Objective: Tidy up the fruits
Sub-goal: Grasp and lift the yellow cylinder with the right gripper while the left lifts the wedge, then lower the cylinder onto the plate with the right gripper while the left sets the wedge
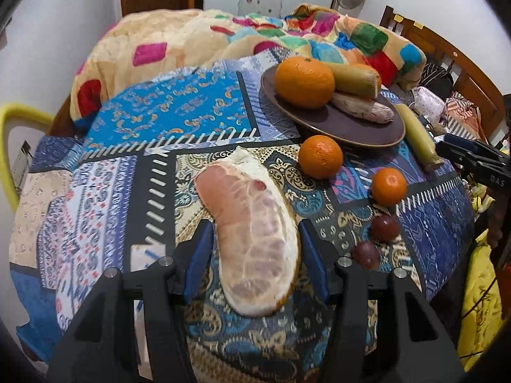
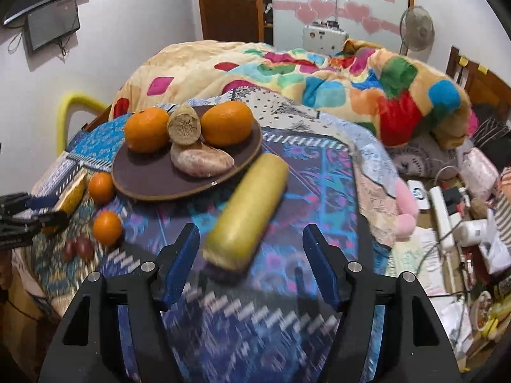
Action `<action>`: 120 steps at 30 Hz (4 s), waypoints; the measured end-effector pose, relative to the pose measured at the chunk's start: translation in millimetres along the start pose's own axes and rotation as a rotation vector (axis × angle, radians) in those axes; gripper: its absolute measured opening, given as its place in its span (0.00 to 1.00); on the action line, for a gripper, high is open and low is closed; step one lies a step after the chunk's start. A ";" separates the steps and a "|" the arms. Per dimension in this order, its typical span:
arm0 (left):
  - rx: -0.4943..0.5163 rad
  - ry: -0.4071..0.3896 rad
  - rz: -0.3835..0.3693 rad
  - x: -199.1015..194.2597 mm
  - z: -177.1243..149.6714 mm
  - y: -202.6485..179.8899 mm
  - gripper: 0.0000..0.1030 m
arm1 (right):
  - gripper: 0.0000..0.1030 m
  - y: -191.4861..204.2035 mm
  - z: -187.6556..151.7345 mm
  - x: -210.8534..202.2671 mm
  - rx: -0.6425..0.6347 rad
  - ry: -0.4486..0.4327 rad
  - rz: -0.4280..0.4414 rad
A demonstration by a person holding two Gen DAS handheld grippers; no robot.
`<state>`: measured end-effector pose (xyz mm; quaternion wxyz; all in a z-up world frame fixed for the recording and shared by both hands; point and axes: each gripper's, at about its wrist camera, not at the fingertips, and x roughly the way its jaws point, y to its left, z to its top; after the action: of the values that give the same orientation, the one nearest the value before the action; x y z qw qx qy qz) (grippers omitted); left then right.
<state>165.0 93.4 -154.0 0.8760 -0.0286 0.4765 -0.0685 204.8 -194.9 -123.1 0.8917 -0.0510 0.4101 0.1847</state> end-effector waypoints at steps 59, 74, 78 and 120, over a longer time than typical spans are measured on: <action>0.064 -0.263 -0.002 -61.1 67.9 -26.6 0.23 | 0.33 26.0 52.2 -12.1 -0.031 -0.144 0.157; 0.076 -0.271 -0.049 -35.1 99.0 -34.6 0.23 | 0.33 72.1 83.9 43.8 -0.074 -0.130 0.169; 0.065 -0.250 -0.067 -20.4 106.5 -35.9 0.23 | 0.34 77.0 83.2 48.8 -0.105 -0.112 0.159; 0.130 -0.233 0.006 -31.0 85.4 -74.7 0.39 | 0.43 36.5 38.4 -9.1 -0.078 -0.155 0.163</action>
<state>213.1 22.8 -73.2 0.9256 0.0220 0.3663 -0.0931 213.2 -154.4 -88.8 0.9002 -0.0377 0.3351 0.2758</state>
